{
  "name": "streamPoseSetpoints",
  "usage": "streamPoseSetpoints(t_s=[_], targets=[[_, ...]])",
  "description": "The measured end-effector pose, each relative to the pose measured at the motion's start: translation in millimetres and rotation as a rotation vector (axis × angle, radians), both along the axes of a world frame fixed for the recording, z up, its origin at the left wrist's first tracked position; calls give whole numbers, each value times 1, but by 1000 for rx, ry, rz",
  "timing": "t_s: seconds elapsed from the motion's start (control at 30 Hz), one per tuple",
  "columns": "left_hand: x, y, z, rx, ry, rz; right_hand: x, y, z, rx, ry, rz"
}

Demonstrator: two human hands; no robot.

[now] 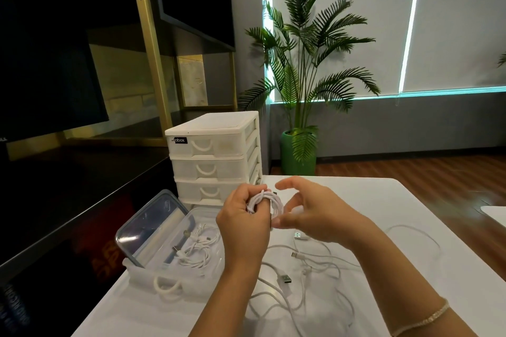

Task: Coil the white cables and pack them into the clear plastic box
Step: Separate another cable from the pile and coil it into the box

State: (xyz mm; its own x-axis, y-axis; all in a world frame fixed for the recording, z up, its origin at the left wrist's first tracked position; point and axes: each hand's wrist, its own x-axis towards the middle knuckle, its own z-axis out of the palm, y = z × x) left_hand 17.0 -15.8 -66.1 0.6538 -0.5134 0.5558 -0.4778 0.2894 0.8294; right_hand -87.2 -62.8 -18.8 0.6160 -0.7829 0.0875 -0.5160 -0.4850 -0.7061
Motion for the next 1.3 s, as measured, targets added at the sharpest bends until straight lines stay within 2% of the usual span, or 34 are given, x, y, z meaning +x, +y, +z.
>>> streamPoseSetpoints(t_s=[0.17, 0.33, 0.5, 0.77, 0.93, 1.1, 1.3], targets=[[-4, 0, 1, 80, 54, -40, -3, -3, 3, -125, 24, -119], [-4, -1, -2, 54, 81, -21, 1, -1, -1, -288, 122, -187], [-2, -1, -1, 19, 122, 19, 9, -2, -5, -381, 67, -315], [0, -5, -1, 105, 207, -99, 10, 3, -4, -242, -47, -302], [2, -9, 1, 150, 431, -360, 2, -3, -3, -298, -131, -352], [6, -8, 6, 141, 694, -539, 0, -6, -2, -324, -164, -296], [5, -10, 6, 47, 892, -655, -6, -8, 3, -272, -74, -172]])
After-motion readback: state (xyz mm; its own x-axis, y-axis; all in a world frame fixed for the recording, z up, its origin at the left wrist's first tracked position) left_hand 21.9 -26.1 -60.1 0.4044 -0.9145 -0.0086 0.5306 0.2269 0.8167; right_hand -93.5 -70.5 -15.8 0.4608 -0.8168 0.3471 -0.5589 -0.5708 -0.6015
